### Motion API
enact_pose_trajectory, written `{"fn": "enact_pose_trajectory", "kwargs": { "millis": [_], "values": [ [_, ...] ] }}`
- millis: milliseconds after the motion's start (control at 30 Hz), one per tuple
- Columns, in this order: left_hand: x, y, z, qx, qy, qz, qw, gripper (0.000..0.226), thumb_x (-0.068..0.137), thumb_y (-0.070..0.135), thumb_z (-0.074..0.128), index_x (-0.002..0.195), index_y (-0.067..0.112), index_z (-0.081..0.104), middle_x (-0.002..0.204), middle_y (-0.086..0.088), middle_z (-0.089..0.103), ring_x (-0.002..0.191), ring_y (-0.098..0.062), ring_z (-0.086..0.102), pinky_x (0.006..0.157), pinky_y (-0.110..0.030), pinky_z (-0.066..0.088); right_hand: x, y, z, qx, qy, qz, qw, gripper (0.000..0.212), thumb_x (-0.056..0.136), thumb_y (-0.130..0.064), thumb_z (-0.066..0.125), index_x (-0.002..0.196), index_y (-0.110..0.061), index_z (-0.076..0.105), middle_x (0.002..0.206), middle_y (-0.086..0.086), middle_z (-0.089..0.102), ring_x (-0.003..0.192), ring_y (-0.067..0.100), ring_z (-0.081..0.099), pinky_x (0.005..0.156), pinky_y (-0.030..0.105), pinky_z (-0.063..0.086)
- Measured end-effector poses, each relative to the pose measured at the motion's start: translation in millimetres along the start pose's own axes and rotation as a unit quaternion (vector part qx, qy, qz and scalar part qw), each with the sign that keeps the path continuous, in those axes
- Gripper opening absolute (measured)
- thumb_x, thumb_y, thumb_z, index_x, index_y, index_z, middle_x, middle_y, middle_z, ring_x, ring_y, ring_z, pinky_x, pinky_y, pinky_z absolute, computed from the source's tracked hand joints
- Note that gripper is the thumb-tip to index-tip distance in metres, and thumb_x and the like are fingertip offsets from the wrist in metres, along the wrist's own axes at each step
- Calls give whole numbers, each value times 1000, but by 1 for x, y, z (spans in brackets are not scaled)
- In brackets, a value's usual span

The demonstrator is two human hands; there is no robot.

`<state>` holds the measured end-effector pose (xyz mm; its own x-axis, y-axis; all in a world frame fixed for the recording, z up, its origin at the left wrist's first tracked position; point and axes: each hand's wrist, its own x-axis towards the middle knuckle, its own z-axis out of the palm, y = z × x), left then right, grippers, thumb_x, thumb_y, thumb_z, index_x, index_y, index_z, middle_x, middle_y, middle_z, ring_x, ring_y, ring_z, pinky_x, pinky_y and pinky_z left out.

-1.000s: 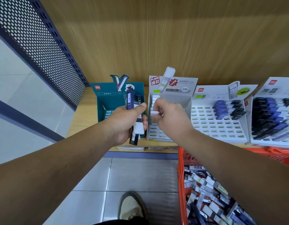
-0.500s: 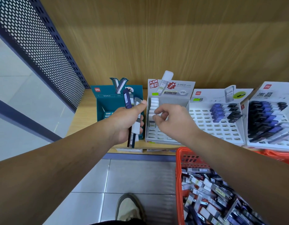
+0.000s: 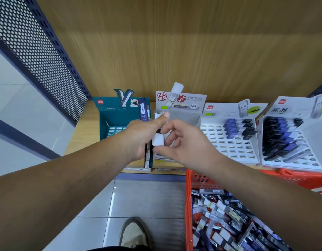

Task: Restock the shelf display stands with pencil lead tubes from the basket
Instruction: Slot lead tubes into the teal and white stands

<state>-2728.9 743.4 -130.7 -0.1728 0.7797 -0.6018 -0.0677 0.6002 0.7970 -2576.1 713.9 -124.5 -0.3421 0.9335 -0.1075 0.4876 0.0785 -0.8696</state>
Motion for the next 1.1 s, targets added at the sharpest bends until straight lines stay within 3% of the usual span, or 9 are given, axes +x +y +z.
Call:
{"fn": "enact_pose_trajectory", "kwargs": {
  "millis": [133, 233, 300, 467, 600, 733, 867, 1033, 1100],
  "values": [
    [2, 0, 3, 7, -10, 3, 1000, 71, 62, 66, 89, 101, 9, 74, 92, -11, 78, 77, -29, 75, 75, -41, 63, 0, 1, -3, 86, 0, 2, 996, 24, 86, -6, 80, 102, -20, 68, 63, -7, 61, 56, 11, 55, 60, 21, 47],
    [2, -1, -4, -24, -2, -3, 1000, 43, 83, 52, 81, 89, 10, 72, 67, -8, 65, 53, -21, 50, 51, -29, 47, 1, 2, -10, 134, 14, 38, 990, 22, 90, 3, 71, 94, -18, 76, 64, 8, 68, 64, 22, 59, 62, 24, 49],
    [2, -1, -10, -43, 7, -2, 999, 38, 88, 46, 79, 95, 9, 74, 73, -7, 68, 50, -18, 46, 46, -26, 43, 2, 2, -17, 149, 9, 65, 987, 23, 87, 5, 71, 91, -16, 78, 70, 15, 68, 64, 23, 60, 63, 24, 50],
    [0, -3, -24, -8, -3, 6, 1000, 27, 90, 29, 80, 106, 8, 75, 87, -13, 70, 55, -17, 48, 47, -27, 42, 4, 3, -22, 162, -30, 66, 984, 22, 83, -2, 83, 99, -12, 73, 73, 10, 66, 62, 21, 63, 66, 31, 55],
    [-6, -6, -23, 29, -30, -12, 999, 29, 94, 35, 75, 106, 9, 73, 81, -12, 76, 54, -16, 48, 46, -26, 42, 10, -4, -23, 187, 18, 24, 982, 20, 92, -7, 76, 111, -10, 70, 71, 11, 67, 63, 22, 67, 61, 31, 57],
    [-7, -9, -22, 33, -48, -18, 998, 34, 95, 41, 73, 106, 9, 71, 76, -11, 72, 54, -17, 46, 44, -26, 41, 19, -7, -13, 141, 79, 19, 987, 10, 98, -19, 69, 107, -16, 68, 78, 18, 70, 63, 24, 70, 66, 46, 61],
    [-5, -10, -29, 20, -48, -14, 999, 30, 95, 39, 72, 106, 10, 71, 80, -11, 73, 54, -15, 45, 45, -26, 40, 28, -8, -2, 128, 122, 6, 984, 10, 99, -16, 64, 106, -23, 64, 79, 20, 68, 78, 39, 71, 75, 54, 60],
    [-1, -13, -44, -11, 11, -9, 1000, 37, 92, 42, 76, 105, 8, 69, 68, -6, 63, 54, -15, 48, 46, -27, 43, 32, 7, -11, -42, 127, -48, 990, 25, 89, -10, 57, 106, -28, 61, 70, 0, 65, 56, 19, 58, 59, 36, 54],
    [0, -13, -51, -15, 11, -15, 1000, 34, 89, 39, 80, 101, 9, 68, 69, -5, 63, 55, -14, 50, 47, -26, 45, 28, 15, -15, -127, 101, -60, 985, 27, 87, -12, 58, 106, -31, 53, 67, -1, 61, 54, 18, 56, 59, 36, 52]
  ]
}}
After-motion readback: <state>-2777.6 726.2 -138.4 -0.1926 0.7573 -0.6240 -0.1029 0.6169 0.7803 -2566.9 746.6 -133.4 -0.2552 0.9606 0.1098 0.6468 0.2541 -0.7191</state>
